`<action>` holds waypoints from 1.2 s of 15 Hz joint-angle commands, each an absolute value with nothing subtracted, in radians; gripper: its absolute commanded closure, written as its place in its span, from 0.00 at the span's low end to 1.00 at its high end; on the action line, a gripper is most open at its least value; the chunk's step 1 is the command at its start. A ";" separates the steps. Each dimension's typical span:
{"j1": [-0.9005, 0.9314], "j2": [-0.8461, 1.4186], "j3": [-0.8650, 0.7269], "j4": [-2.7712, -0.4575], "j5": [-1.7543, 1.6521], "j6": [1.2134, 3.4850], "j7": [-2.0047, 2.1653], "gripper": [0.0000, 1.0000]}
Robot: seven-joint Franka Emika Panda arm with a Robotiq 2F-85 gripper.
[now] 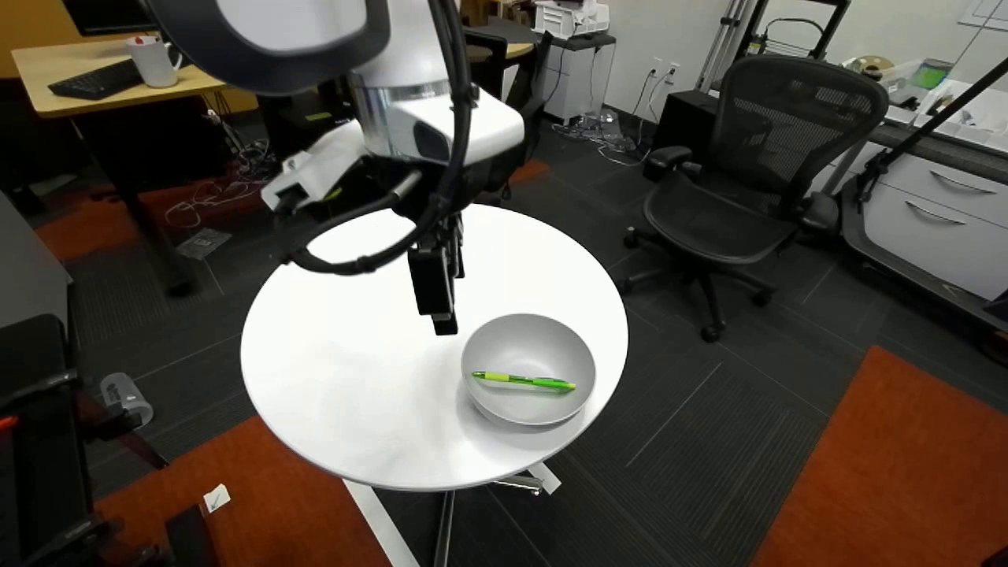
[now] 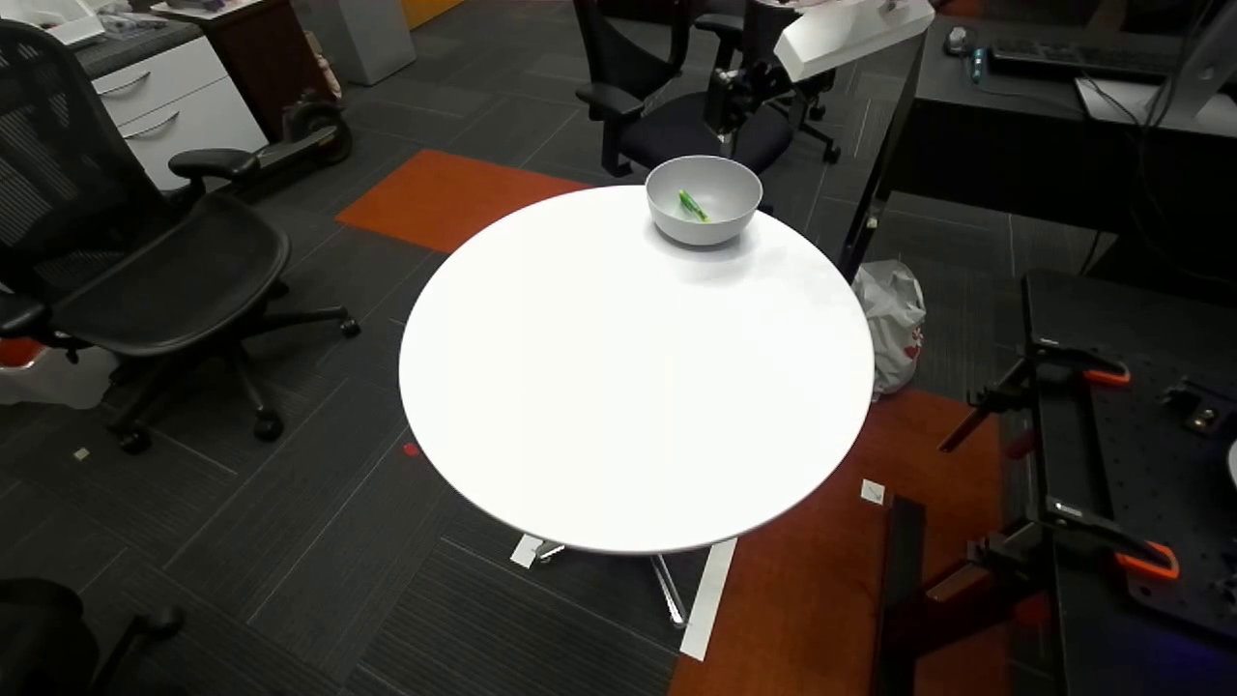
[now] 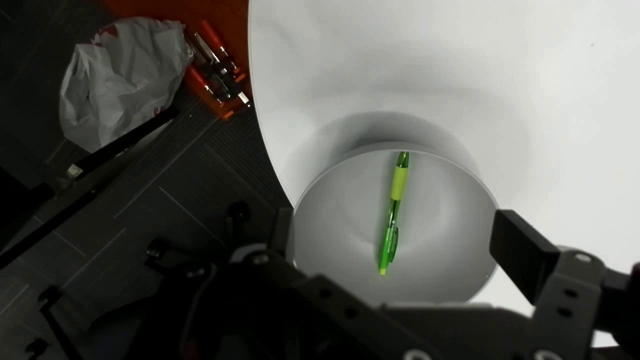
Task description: Pick up the pen from the bowl and put it on the table
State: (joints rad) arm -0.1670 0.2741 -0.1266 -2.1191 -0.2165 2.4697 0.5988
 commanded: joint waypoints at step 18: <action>-0.139 0.695 -0.231 -1.734 0.043 2.439 0.583 0.00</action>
State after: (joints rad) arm -0.1402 0.6569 -0.2165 -1.7968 0.0079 2.4701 0.5970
